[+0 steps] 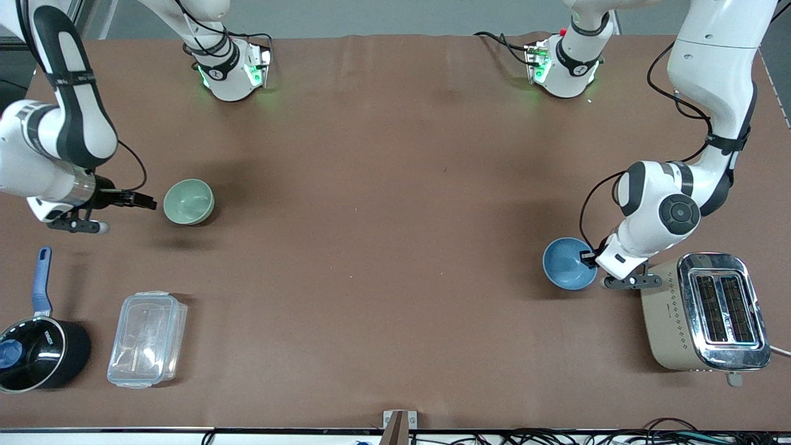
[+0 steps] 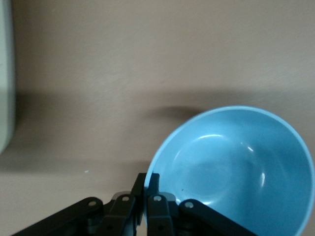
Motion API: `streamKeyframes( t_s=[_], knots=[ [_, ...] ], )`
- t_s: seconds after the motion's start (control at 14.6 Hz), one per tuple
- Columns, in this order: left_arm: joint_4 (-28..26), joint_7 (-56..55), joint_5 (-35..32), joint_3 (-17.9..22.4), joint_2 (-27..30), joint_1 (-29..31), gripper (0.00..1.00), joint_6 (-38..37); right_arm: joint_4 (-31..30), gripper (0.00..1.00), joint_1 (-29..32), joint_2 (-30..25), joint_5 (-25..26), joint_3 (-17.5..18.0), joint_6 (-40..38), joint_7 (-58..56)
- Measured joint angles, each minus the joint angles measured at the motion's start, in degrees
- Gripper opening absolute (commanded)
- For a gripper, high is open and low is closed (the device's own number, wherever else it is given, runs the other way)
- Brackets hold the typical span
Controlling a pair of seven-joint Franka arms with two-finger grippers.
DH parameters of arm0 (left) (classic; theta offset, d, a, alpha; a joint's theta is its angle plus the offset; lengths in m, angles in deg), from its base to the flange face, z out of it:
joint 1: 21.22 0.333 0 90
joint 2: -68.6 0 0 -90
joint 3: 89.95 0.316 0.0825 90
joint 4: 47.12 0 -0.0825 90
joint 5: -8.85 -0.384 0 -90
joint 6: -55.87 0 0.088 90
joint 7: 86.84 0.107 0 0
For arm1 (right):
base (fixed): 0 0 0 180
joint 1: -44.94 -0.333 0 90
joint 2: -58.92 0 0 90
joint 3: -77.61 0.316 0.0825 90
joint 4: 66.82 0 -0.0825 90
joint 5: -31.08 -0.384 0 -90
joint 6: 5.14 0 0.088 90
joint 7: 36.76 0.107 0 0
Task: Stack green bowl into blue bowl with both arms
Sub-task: 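Carry the blue bowl to mid-table while the right gripper grasps the green bowl, then release the blue bowl with the left gripper while the right gripper lifts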
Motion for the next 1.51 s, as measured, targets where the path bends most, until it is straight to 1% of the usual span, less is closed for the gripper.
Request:
streamKeyframes(
  t_s=[0.21, 0.41, 0.48, 0.55, 0.62, 0.68, 0.75, 0.82, 0.89, 0.96, 1.03, 1.23, 1.3, 1.37, 1.44, 1.51],
  knots=[
    [1.9, -7.3, 2.0, -5.1, -0.1, -0.3, 0.0, -1.3, -0.3, 0.94, 0.0, 2.9, 0.0, 0.2, 2.4, 0.0],
    [6.3, -19.1, 2.1, -11.8, -0.1, -1.5, 0.0, -7.0, -0.7, 0.92, 0.0, 4.2, 0.0, 0.2, 2.7, 0.0],
    [7.5, -24.0, 2.1, -13.5, 0.0, -2.9, 0.0, -8.0, -1.4, 0.92, 0.0, 4.4, 0.0, 0.2, 3.4, 0.0],
    [8.4, -28.2, 2.1, -14.2, -0.1, -5.3, 0.0, -8.4, -2.2, 0.91, 0.0, 4.5, 0.0, 0.2, 4.6, 0.0],
    [9.4, -31.8, 2.1, -14.4, -0.5, -8.2, 0.0, -8.5, -3.1, 0.89, 0.0, 4.6, 0.0, 0.2, 5.7, 0.0],
    [10.5, -35.5, 2.1, -14.5, -1.3, -11.5, 0.0, -8.5, -3.7, 0.85, 0.0, 4.6, 0.0, 0.2, 6.2, 0.0],
    [11.7, -39.2, 2.1, -14.4, -2.5, -14.9, 0.0, -8.5, -4.1, 0.75, 0.0, 4.6, 0.0, 0.2, 6.4, 0.0],
    [13.0, -42.5, 2.1, -14.4, -4.0, -18.1, 0.0, -8.5, -4.3, 0.58, 0.0, 4.6, 0.0, 0.2, 6.4, 0.0],
    [14.6, -45.5, 1.9, -14.2, -6.0, -21.2, 0.0, -8.4, -4.4, 0.36, 0.0, 4.7, 0.0, 0.2, 6.4, 0.0],
    [16.2, -48.1, 1.2, -14.1, -8.0, -23.9, 0.0, -8.3, -4.4, 0.23, 0.0, 4.7, 0.0, 0.2, 6.4, 0.0],
    [17.8, -50.2, 0.5, -13.9, -10.0, -26.1, 0.01, -8.3, -4.5, 0.14, 0.0, 4.7, 0.0, 0.2, 6.3, 0.0],
    [20.6, -52.7, -0.9, -13.7, -13.7, -29.4, 0.02, -8.2, -4.5, 0.04, 0.0, 4.7, 0.0, 0.3, 5.4, -1.1],
    [20.9, -52.7, -1.0, -13.7, -14.4, -29.8, 0.05, -7.9, -4.5, 0.03, 0.0, 4.7, 0.0, 0.3, 5.0, -1.5],
    [20.9, -52.7, -1.2, -13.7, -15.0, -30.2, 0.18, -7.1, -4.5, 0.02, 0.0, 4.7, 0.0, 0.3, 4.7, -1.7],
    [20.9, -52.7, -1.4, -13.6, -15.6, -30.6, 0.48, -6.4, -4.5, 0.02, 0.0, 4.7, 0.0, 0.3, 4.3, -1.8],
    [21.0, -52.7, -1.6, -13.4, -16.0, -31.0, 0.87, -5.9, -4.4, 0.02, 0.0, 4.7, 0.0, 0.3, 3.7, -1.8]
  ],
)
